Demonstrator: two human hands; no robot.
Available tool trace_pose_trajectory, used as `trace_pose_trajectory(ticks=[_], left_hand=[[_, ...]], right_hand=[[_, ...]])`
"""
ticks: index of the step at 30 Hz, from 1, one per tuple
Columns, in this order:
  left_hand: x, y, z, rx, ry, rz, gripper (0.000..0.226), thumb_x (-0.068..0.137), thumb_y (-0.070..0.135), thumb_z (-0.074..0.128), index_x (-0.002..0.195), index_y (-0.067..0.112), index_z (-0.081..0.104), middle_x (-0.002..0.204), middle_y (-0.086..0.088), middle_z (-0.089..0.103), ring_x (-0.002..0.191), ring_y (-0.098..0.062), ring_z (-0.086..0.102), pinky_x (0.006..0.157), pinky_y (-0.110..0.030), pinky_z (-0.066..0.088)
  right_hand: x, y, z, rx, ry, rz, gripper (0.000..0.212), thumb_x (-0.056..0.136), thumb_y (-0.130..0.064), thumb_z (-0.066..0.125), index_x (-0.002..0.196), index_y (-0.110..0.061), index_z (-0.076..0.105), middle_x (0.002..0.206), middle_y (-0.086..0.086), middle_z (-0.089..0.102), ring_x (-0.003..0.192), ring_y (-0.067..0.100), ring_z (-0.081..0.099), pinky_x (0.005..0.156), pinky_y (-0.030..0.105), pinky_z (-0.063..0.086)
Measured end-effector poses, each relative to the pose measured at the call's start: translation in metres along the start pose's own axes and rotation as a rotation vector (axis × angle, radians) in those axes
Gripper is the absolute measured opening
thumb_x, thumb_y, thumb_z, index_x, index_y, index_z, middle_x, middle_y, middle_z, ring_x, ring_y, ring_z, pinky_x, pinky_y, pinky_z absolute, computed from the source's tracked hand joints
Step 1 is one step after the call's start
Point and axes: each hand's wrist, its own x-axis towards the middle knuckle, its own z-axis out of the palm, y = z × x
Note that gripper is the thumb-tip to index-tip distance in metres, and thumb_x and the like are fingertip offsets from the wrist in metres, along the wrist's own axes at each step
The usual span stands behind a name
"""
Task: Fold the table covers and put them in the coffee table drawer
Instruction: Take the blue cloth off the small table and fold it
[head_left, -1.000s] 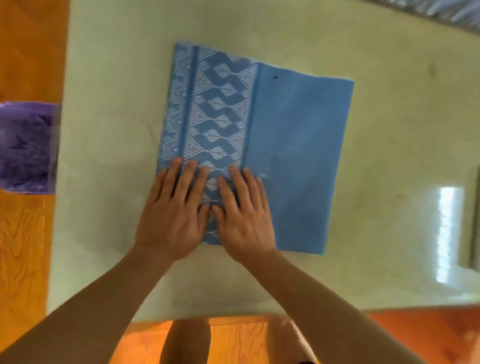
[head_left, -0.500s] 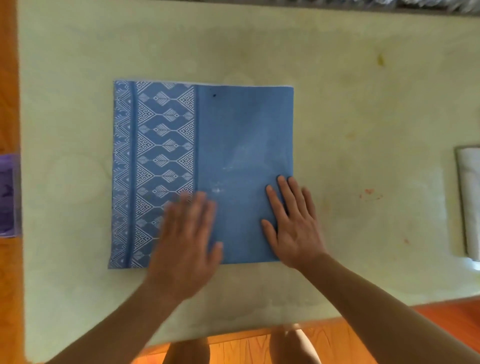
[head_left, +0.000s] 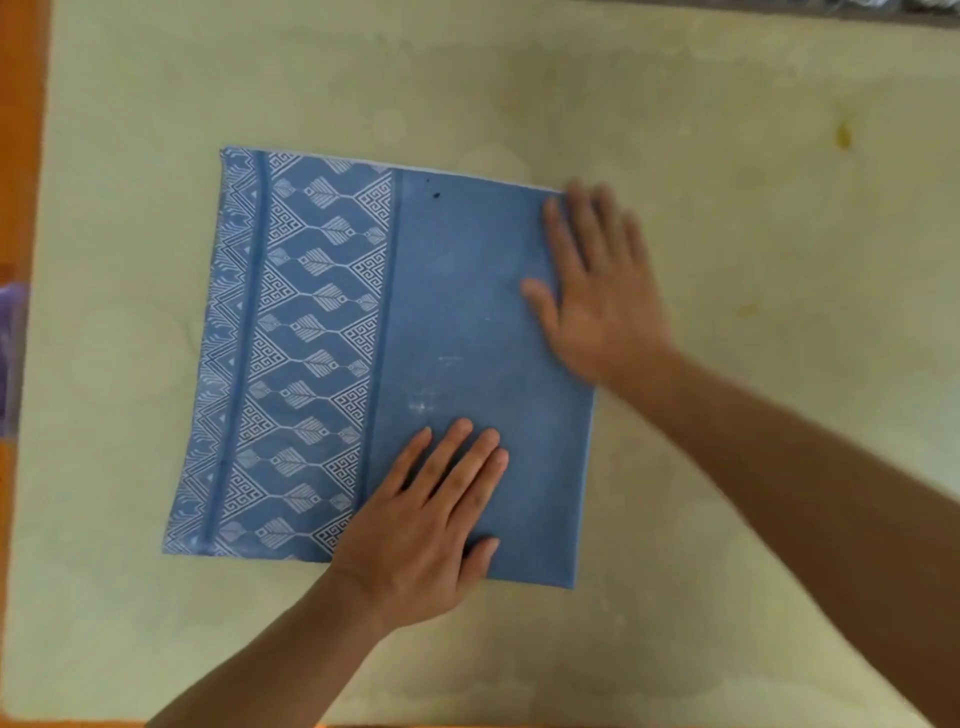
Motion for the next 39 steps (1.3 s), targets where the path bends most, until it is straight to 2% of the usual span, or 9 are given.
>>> trace_pose_trajectory(ticks=[5, 10, 13, 19, 23, 25, 28, 36, 39], left_hand=[[0.000, 0.000, 0.000, -0.008, -0.010, 0.013, 0.079, 0.096, 0.052, 0.047, 0.158, 0.008, 0.027, 0.167, -0.011, 0.019, 0.155, -0.033, 0.016, 0.122, -0.056, 0.020], [0.000, 0.000, 0.001, -0.037, -0.005, 0.014, 0.079, 0.096, 0.052, 0.048, 0.158, 0.009, 0.027, 0.168, -0.010, 0.019, 0.155, -0.033, 0.016, 0.122, -0.056, 0.020], [-0.001, 0.000, 0.000, -0.062, -0.002, 0.013, 0.078, 0.095, 0.051, 0.049, 0.158, 0.009, 0.030, 0.167, -0.009, 0.022, 0.155, -0.032, 0.018, 0.121, -0.056, 0.023], [-0.001, -0.001, -0.001, -0.079, -0.018, 0.008, 0.078, 0.095, 0.052, 0.049, 0.158, 0.009, 0.030, 0.168, -0.009, 0.020, 0.155, -0.031, 0.016, 0.121, -0.055, 0.021], [0.000, -0.001, -0.002, -0.090, -0.027, 0.010, 0.079, 0.095, 0.053, 0.049, 0.158, 0.010, 0.030, 0.168, -0.009, 0.020, 0.155, -0.031, 0.017, 0.120, -0.055, 0.022], [0.000, -0.001, -0.003, -0.096, -0.033, 0.010, 0.079, 0.094, 0.053, 0.049, 0.158, 0.010, 0.030, 0.168, -0.009, 0.020, 0.155, -0.031, 0.016, 0.120, -0.054, 0.021], [0.000, -0.001, -0.004, -0.111, -0.028, 0.014, 0.080, 0.093, 0.052, 0.052, 0.157, 0.009, 0.033, 0.167, -0.009, 0.022, 0.155, -0.031, 0.018, 0.120, -0.054, 0.021], [0.000, -0.002, -0.004, -0.136, 0.012, 0.014, 0.080, 0.092, 0.051, 0.052, 0.157, 0.009, 0.033, 0.167, -0.009, 0.023, 0.155, -0.030, 0.019, 0.120, -0.052, 0.020], [0.000, -0.003, -0.003, -0.137, 0.019, 0.011, 0.080, 0.092, 0.051, 0.051, 0.157, 0.009, 0.032, 0.167, -0.009, 0.023, 0.155, -0.031, 0.018, 0.121, -0.052, 0.019]], right_hand=[[0.096, 0.039, -0.028, -0.093, 0.047, 0.087, 0.072, 0.101, -0.056, 0.014, 0.160, -0.016, 0.014, 0.167, 0.018, 0.006, 0.154, 0.037, 0.002, 0.125, 0.052, 0.001], [0.093, 0.039, -0.026, -0.148, 0.270, -0.013, 0.048, 0.106, -0.040, 0.030, 0.125, -0.007, 0.057, 0.139, 0.017, 0.052, 0.131, 0.041, 0.044, 0.119, 0.052, 0.023], [0.088, 0.032, -0.031, 0.019, 0.250, -0.208, 0.041, 0.106, -0.037, 0.042, 0.109, -0.004, 0.067, 0.117, 0.017, 0.062, 0.107, 0.040, 0.055, 0.099, 0.043, 0.042], [0.064, 0.031, -0.059, 0.306, -0.147, -0.178, 0.040, 0.086, -0.034, 0.071, 0.117, -0.011, 0.062, 0.106, 0.007, 0.057, 0.098, 0.023, 0.050, 0.085, 0.029, 0.036], [0.049, 0.026, -0.076, 0.146, 0.068, -0.423, 0.023, 0.079, -0.015, 0.071, 0.099, -0.006, 0.065, 0.089, 0.010, 0.059, 0.083, 0.032, 0.052, 0.079, 0.043, 0.043], [0.034, 0.021, -0.081, 0.092, 0.179, -0.591, 0.004, 0.085, -0.009, 0.061, 0.086, -0.007, 0.064, 0.081, 0.009, 0.058, 0.083, 0.034, 0.055, 0.092, 0.045, 0.042], [0.013, 0.019, -0.082, -0.077, 0.110, -0.722, 0.012, 0.091, -0.011, 0.055, 0.082, -0.009, 0.062, 0.080, 0.007, 0.062, 0.109, 0.035, 0.059, 0.119, 0.054, 0.024], [0.054, 0.027, -0.110, -0.223, -0.328, -0.387, 0.026, 0.089, -0.053, 0.059, 0.090, -0.028, 0.066, 0.077, -0.005, 0.063, 0.112, 0.021, 0.049, 0.122, 0.052, 0.006], [0.068, 0.017, -0.122, 0.013, -0.440, -0.159, 0.050, 0.099, -0.064, 0.030, 0.077, -0.028, 0.057, 0.075, -0.008, 0.058, 0.095, 0.020, 0.053, 0.101, 0.041, 0.037]])
